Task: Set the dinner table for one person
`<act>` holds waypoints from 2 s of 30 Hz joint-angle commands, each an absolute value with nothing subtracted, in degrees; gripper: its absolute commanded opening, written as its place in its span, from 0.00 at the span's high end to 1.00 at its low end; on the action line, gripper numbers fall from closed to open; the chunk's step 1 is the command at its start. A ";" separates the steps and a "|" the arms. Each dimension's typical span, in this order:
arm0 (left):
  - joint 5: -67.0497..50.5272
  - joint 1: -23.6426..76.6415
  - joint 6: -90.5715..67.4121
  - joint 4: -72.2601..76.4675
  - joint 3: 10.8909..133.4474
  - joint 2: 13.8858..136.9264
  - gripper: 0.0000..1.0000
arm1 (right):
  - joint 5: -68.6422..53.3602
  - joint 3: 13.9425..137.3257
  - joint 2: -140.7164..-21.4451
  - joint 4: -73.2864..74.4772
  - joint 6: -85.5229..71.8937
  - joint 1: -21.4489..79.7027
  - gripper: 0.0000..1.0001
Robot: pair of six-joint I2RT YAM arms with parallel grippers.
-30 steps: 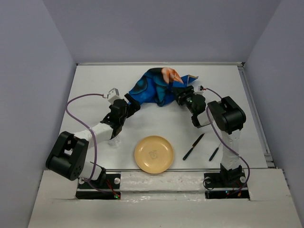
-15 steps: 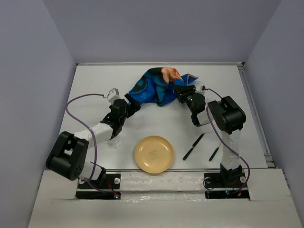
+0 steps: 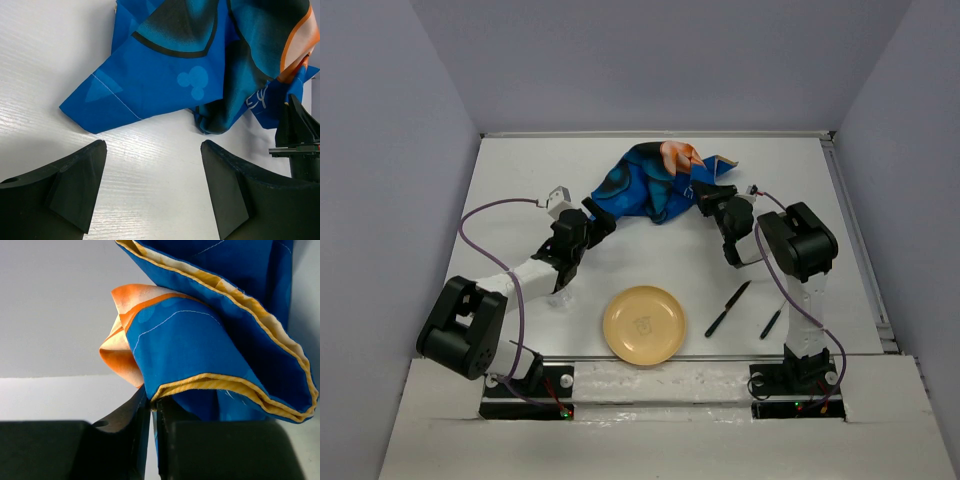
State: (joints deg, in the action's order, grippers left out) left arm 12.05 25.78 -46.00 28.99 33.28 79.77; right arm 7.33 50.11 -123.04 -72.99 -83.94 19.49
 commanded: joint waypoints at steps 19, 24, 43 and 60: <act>15.20 25.14 -60.90 28.83 36.30 86.66 0.20 | -8.52 27.87 -110.05 -88.33 -75.86 5.01 1.00; 13.01 22.59 -63.72 29.09 39.90 88.33 0.18 | -14.14 21.54 -104.60 -87.63 -70.50 2.03 1.00; 10.63 18.55 -65.66 31.29 52.55 103.78 0.27 | -23.47 15.47 -106.08 -94.39 -68.73 1.49 1.00; 5.71 16.43 -63.63 38.66 60.29 113.47 0.43 | -24.96 17.14 -107.84 -94.48 -69.17 1.49 1.00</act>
State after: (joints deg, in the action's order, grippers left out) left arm 6.63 16.78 -64.14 34.06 58.13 113.54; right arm -23.70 16.19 -106.61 -74.35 -69.82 1.85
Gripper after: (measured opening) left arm 0.609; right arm 0.027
